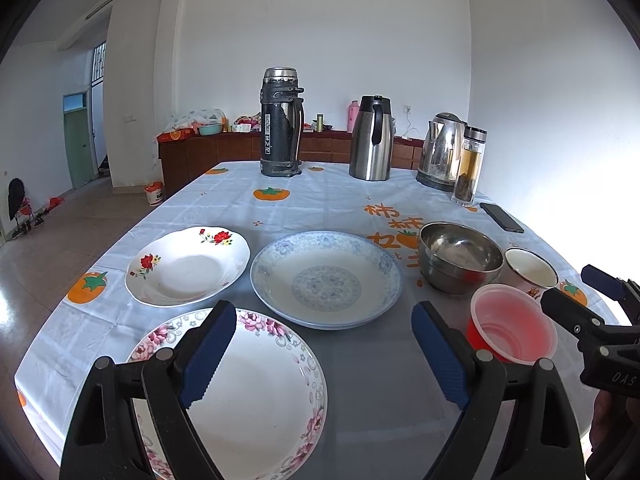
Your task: Organize plates and bowls
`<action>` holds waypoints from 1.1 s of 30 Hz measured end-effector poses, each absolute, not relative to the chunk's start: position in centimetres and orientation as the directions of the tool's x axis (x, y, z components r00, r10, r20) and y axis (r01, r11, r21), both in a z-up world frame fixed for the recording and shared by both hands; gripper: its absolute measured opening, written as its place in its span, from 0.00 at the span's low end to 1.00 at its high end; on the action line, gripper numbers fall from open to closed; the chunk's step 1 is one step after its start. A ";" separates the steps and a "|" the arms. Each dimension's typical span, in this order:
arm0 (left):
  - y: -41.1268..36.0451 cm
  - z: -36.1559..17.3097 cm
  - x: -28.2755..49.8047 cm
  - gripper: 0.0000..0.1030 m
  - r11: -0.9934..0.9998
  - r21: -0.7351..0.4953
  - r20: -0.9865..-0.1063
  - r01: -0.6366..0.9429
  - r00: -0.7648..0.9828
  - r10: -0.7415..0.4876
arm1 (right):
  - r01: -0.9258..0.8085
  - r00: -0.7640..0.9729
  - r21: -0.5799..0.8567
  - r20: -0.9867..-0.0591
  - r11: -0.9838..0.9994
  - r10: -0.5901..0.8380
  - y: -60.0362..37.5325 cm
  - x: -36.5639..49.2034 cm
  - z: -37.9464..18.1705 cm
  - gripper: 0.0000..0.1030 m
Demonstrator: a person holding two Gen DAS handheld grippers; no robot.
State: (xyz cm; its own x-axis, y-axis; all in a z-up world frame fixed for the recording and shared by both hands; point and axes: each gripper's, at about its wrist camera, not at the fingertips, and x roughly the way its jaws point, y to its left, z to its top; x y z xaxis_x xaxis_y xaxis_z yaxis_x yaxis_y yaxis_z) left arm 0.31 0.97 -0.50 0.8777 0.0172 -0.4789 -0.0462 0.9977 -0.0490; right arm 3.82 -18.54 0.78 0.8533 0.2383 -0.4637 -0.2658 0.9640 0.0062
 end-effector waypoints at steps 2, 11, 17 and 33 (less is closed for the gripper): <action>1.0 -0.5 0.2 0.88 0.998 -0.046 -0.476 -0.046 0.879 0.018 | -0.264 0.852 0.019 -0.465 0.964 0.242 -18.8 3.9 0.8 1.00; 1.1 -0.5 0.2 0.88 0.998 -0.045 -0.477 -0.050 0.878 0.022 | -0.270 0.848 0.000 -0.473 0.963 0.238 -18.5 4.0 0.5 0.96; 1.0 -0.5 0.2 0.88 0.998 -0.045 -0.477 -0.050 0.879 0.022 | -0.278 0.845 -0.008 -0.477 0.961 0.240 -18.4 4.0 0.3 0.93; 1.2 -0.6 0.2 0.88 0.998 -0.045 -0.476 -0.053 0.879 0.025 | -0.286 0.844 -0.012 -0.476 0.958 0.246 -17.9 3.8 0.4 0.88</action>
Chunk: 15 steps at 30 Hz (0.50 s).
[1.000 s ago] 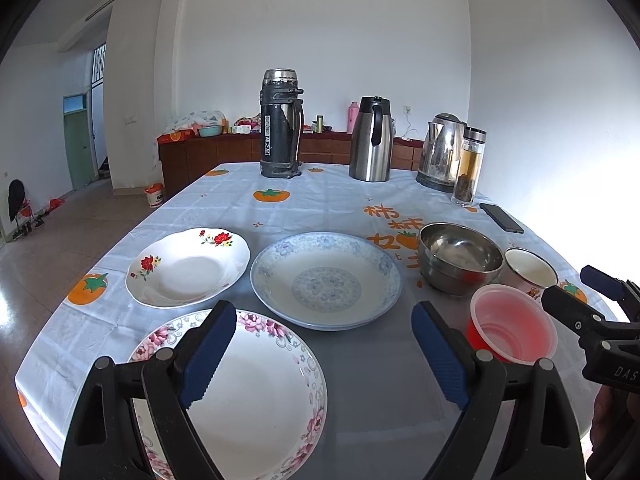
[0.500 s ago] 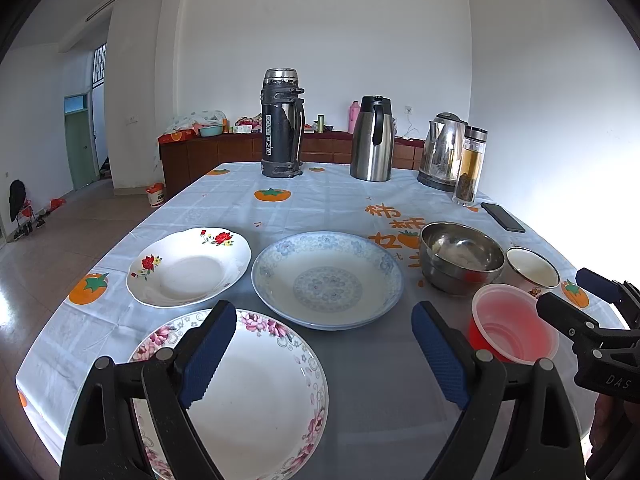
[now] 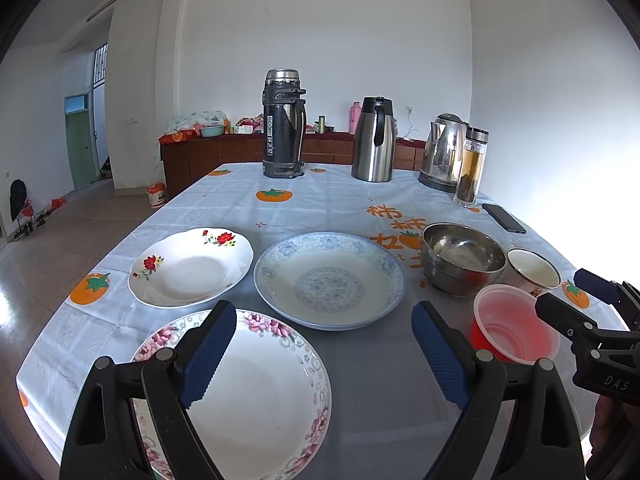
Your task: Organize plates and bowls
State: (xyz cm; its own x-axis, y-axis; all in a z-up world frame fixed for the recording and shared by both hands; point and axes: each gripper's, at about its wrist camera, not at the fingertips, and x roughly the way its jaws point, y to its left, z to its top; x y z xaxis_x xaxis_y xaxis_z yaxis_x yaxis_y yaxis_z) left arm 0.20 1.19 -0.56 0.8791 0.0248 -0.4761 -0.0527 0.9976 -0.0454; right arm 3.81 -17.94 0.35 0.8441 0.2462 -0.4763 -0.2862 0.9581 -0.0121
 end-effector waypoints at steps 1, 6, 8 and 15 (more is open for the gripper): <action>1.2 -0.6 0.2 0.88 0.998 -0.046 -0.476 -0.053 0.879 0.025 | -0.289 0.843 -0.012 -0.477 0.957 0.249 -17.8 3.8 0.3 0.88; 1.6 -0.5 0.2 0.88 0.997 -0.049 -0.473 -0.059 0.880 0.029 | -0.302 0.840 -0.016 -0.478 0.953 0.258 -17.5 3.9 0.3 0.87; 1.7 -0.5 0.2 0.88 0.997 -0.050 -0.473 -0.060 0.880 0.029 | -0.306 0.840 -0.021 -0.476 0.952 0.260 -17.4 3.8 0.4 0.87; 1.6 -0.6 0.2 0.88 0.997 -0.050 -0.475 -0.060 0.879 0.030 | -0.308 0.841 -0.027 -0.475 0.951 0.259 -17.2 3.8 0.4 0.87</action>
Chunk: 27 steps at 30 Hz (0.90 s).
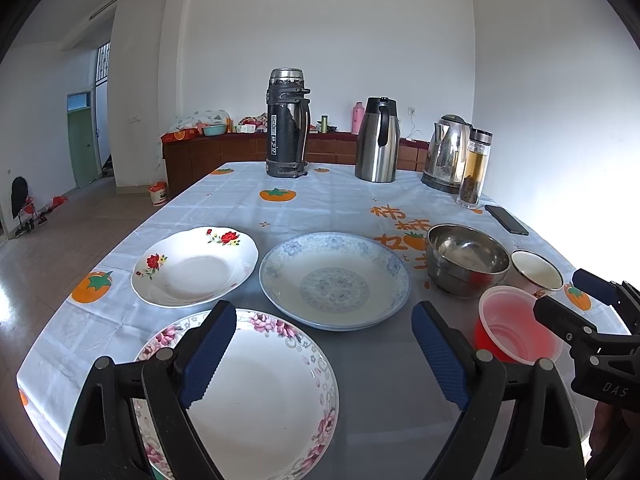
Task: Organize plates and bowls
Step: 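Move the left tool to the pink-floral plate and grip its rim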
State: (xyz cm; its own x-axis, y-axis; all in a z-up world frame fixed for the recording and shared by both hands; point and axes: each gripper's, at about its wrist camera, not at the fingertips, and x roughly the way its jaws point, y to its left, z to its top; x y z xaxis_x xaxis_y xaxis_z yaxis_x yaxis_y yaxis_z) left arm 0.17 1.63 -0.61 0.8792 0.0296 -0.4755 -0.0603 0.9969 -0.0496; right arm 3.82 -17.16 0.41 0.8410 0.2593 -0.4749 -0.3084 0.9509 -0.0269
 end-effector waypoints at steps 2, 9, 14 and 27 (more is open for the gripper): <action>1.6 -0.6 0.2 0.88 0.997 -0.049 -0.475 -0.062 0.880 0.032 | -0.311 0.840 -0.029 -0.475 0.950 0.261 -17.0 3.8 0.5 0.87; 2.7 -0.7 -0.1 0.88 0.994 -0.019 -0.468 -0.111 0.879 0.089 | -0.358 0.830 -0.043 -0.474 0.933 0.296 -15.1 3.9 0.8 0.84; 5.9 -0.6 -1.0 0.88 0.977 -0.018 -0.458 -0.213 0.870 0.181 | -0.442 0.797 -0.050 -0.479 0.895 0.367 -12.1 4.1 0.7 0.71; 14.7 -4.7 -4.5 0.88 0.883 0.007 -0.563 -0.469 0.728 0.391 | -0.674 0.617 -0.044 -0.583 0.738 0.529 -2.5 6.6 -2.5 0.41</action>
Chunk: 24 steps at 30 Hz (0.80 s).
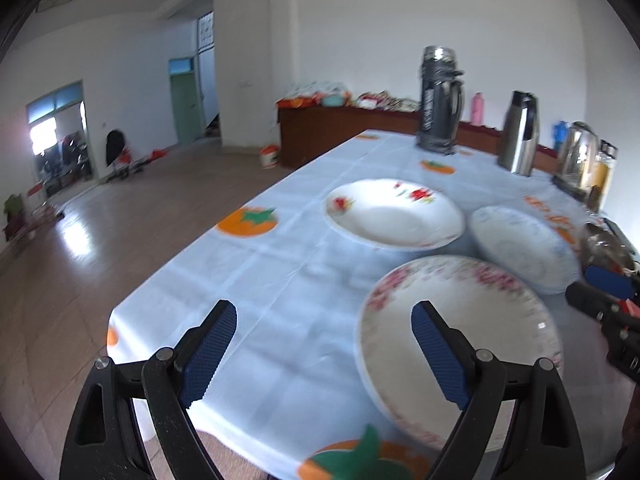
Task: Organize plates and bowls
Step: 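Move the left tool to the pink-floral plate and grip its rim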
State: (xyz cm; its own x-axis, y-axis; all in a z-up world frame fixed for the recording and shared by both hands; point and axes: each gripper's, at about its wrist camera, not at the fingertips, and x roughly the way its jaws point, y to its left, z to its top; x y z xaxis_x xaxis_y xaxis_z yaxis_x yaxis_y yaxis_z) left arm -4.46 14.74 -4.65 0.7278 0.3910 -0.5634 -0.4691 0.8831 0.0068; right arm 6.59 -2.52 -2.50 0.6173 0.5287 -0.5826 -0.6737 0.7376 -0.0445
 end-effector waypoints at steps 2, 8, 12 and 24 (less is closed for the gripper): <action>15.4 -5.0 -4.5 0.88 0.879 -0.009 -0.577 -0.476 0.721 0.384 | -0.684 0.596 -0.036 -0.603 0.729 0.530 -2.0 7.3 -2.9 0.37; 14.9 -6.0 -3.7 0.65 0.898 -0.032 -0.609 -0.438 0.721 0.330 | -0.706 0.544 -0.018 -0.655 0.708 0.525 -0.7 7.9 -4.5 0.25; 14.7 -7.0 -3.0 0.50 0.908 -0.046 -0.643 -0.417 0.708 0.292 | -0.719 0.522 -0.018 -0.673 0.694 0.524 -0.5 7.8 -5.2 0.22; 13.9 -8.3 -2.2 0.26 0.921 -0.054 -0.672 -0.386 0.697 0.253 | -0.725 0.493 0.003 -0.695 0.689 0.523 -0.3 8.3 -5.9 0.16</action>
